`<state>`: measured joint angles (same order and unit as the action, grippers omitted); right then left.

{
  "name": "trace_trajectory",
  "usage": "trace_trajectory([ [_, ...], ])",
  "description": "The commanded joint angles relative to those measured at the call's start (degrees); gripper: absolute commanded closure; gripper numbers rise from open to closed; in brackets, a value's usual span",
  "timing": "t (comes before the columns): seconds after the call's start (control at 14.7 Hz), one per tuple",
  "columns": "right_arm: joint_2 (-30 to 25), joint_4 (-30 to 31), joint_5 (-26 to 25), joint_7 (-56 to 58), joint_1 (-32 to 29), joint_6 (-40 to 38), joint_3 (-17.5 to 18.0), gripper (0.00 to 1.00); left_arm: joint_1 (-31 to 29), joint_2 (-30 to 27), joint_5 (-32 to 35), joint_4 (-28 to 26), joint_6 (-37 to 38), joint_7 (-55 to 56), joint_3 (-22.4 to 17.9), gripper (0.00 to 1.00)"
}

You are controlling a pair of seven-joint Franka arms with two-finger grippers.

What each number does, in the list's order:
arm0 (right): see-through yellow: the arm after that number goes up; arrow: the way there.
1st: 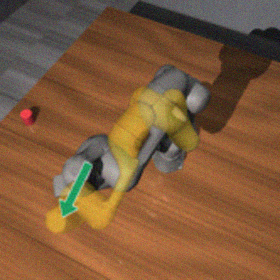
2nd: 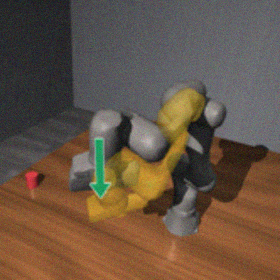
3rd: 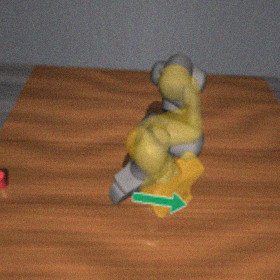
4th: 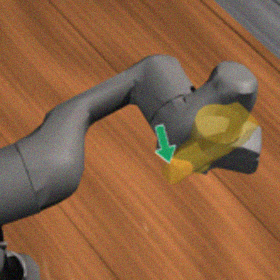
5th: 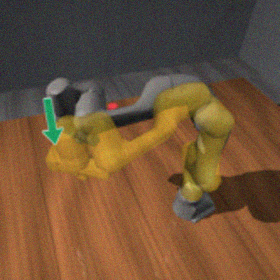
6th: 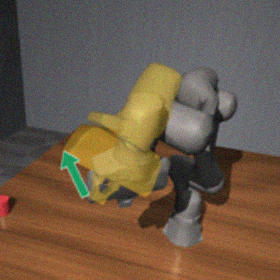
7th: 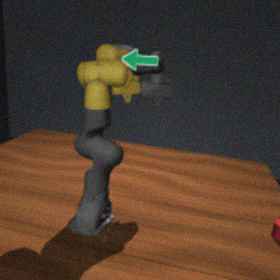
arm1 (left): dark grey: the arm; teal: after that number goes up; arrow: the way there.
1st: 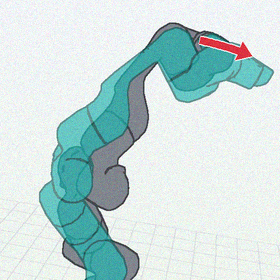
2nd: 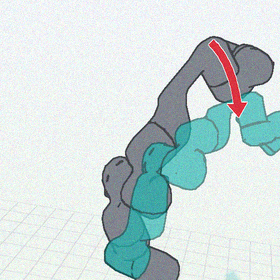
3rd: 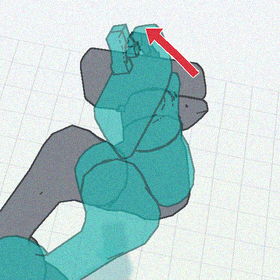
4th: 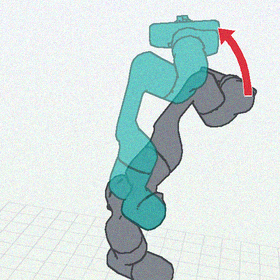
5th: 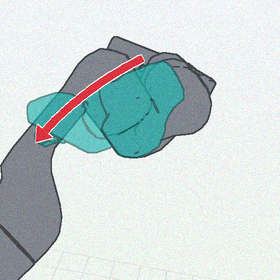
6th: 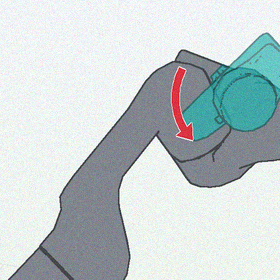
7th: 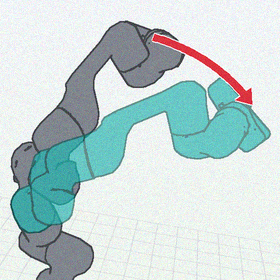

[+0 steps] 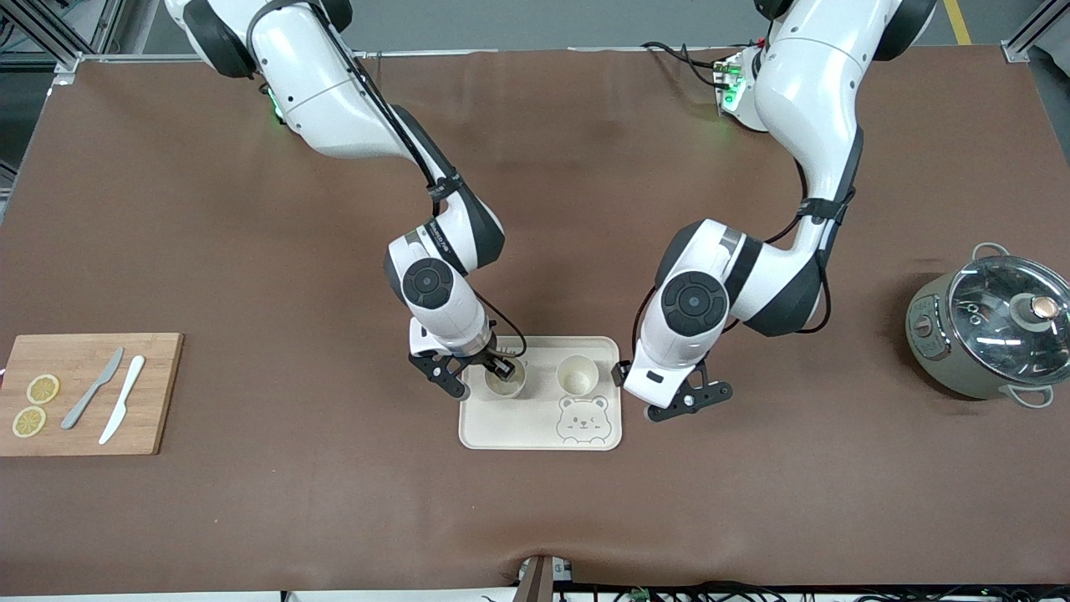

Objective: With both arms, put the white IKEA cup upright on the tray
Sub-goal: 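Lift both grippers up and away from the cups on the tray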

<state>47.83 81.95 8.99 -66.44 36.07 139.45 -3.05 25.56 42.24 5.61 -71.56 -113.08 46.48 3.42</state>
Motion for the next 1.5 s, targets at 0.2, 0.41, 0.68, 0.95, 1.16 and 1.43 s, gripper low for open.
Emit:
trace_trajectory([
  [0.2,0.86,-1.44,-0.46,-0.1,0.14,-0.32,-0.64,0.0,-5.25,-7.77,-1.29,-2.09,10.41,-12.1,0.62,0.0],
  [0.41,0.6,-1.44,-1.95,-0.1,0.14,-0.85,-0.64,0.0,-9.02,-11.82,-1.39,-2.53,17.88,-17.9,0.97,0.0],
  [0.68,-0.89,-1.79,-2.04,-0.1,0.75,-6.02,-0.73,0.0,-18.07,-18.93,-1.39,-6.55,19.48,-27.82,5.8,0.0],
  [0.95,-5.28,-2.23,-1.95,0.08,0.66,-14.63,-0.55,0.0,-24.76,-26.76,-2.26,-11.57,19.48,-40.23,6.16,0.0],
  [1.16,-9.41,-2.5,-1.78,0.17,0.58,-20.17,-0.46,0.0,-26.79,-31.59,-2.53,-15.26,19.13,-44.02,5.9,0.0],
  [1.43,-16.61,-2.5,-1.25,2.71,-0.12,-29.65,-0.46,0.0,-26.79,-38.71,-2.79,-23.52,15.53,-44.11,5.46,0.0],
])
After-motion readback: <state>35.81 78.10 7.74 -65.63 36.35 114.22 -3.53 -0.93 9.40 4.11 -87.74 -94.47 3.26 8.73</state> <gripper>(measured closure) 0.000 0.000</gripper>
